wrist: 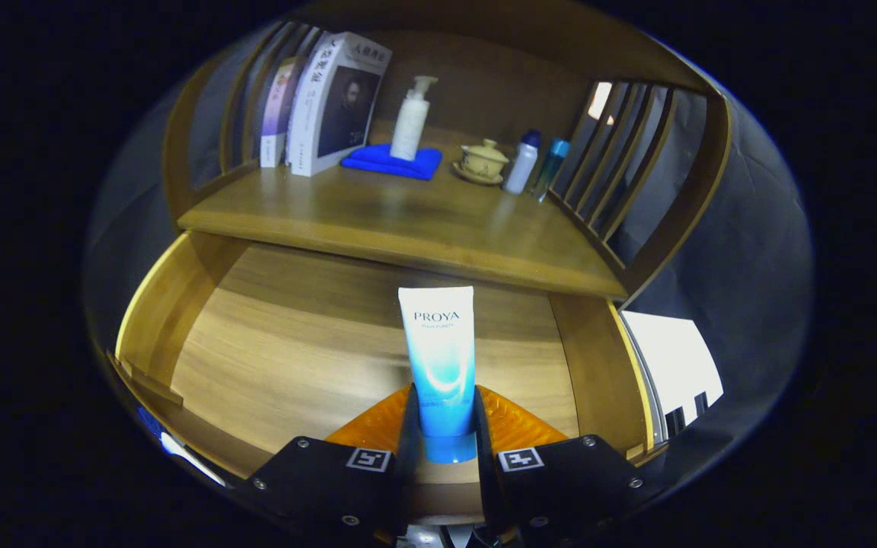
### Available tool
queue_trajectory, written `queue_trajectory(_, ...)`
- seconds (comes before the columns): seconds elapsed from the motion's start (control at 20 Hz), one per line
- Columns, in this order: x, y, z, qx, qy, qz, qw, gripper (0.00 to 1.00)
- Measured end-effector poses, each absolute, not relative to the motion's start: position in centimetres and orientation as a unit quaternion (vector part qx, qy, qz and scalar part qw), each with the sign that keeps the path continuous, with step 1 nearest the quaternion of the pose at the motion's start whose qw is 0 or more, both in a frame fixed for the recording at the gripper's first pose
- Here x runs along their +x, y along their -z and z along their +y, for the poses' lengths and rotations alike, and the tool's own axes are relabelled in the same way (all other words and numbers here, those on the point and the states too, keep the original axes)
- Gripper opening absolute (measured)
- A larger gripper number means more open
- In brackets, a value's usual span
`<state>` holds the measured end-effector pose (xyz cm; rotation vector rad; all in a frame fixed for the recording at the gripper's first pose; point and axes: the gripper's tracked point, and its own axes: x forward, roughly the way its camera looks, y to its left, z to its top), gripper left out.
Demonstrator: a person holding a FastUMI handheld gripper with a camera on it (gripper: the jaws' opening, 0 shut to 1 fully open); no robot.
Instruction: Pull open the drawer, take out the items inside it, and place them on the countertop above the cabinet.
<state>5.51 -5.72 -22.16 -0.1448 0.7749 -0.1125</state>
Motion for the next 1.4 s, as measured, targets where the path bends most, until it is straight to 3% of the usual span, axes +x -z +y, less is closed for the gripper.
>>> queue_trajectory(0.65,10.8,14.7,-3.8,-0.084,0.036,0.256,0.962,0.37)
queue_trajectory(1.1,18.0,12.2,-5.9,-0.053,0.063,0.232,0.969,0.37)
queue_trajectory(1.4,23.1,16.3,-5.8,-0.027,0.047,0.264,0.963,0.37)
